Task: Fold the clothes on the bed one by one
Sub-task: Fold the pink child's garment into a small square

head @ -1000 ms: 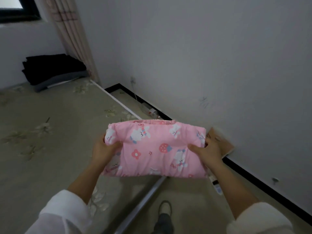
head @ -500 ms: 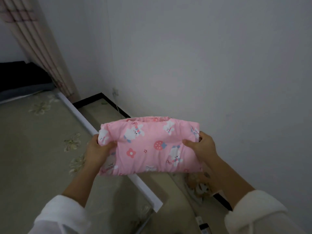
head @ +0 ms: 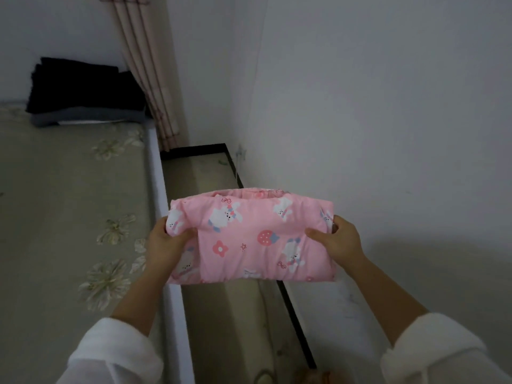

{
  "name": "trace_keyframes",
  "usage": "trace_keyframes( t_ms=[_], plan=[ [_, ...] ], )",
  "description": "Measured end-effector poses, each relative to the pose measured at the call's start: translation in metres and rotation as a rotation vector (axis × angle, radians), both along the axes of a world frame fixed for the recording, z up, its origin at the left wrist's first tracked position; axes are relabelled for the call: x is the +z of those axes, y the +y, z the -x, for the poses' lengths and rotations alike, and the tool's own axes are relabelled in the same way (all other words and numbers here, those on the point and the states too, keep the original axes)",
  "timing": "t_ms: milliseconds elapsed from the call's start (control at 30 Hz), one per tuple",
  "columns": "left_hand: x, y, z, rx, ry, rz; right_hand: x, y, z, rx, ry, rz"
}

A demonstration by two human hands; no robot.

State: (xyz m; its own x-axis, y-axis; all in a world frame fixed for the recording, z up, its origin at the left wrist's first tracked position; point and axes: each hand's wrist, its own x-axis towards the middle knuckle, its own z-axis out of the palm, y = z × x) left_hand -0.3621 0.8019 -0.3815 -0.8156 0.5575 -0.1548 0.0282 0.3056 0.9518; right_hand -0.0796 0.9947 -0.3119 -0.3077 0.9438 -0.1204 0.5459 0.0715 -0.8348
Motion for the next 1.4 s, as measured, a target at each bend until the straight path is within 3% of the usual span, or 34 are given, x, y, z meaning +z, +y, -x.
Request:
trace_keyframes(
  t_ms=[167,333,800,1400],
  plan=[
    [0.009,0.017,0.018,0.196,0.011,0.007,-0.021,0.069,0.062,0.169,-0.006,0.08],
    [0.019,0.03,0.087,0.341,0.021,0.039,-0.042,0.114,0.169,0.309,-0.001,0.137],
    [0.056,0.14,0.386,0.556,0.046,-0.016,-0.019,0.259,0.533,0.508,0.034,0.13],
    [0.047,0.252,0.729,0.805,0.128,0.074,-0.028,0.379,0.92,0.718,0.062,0.362]
  ],
)
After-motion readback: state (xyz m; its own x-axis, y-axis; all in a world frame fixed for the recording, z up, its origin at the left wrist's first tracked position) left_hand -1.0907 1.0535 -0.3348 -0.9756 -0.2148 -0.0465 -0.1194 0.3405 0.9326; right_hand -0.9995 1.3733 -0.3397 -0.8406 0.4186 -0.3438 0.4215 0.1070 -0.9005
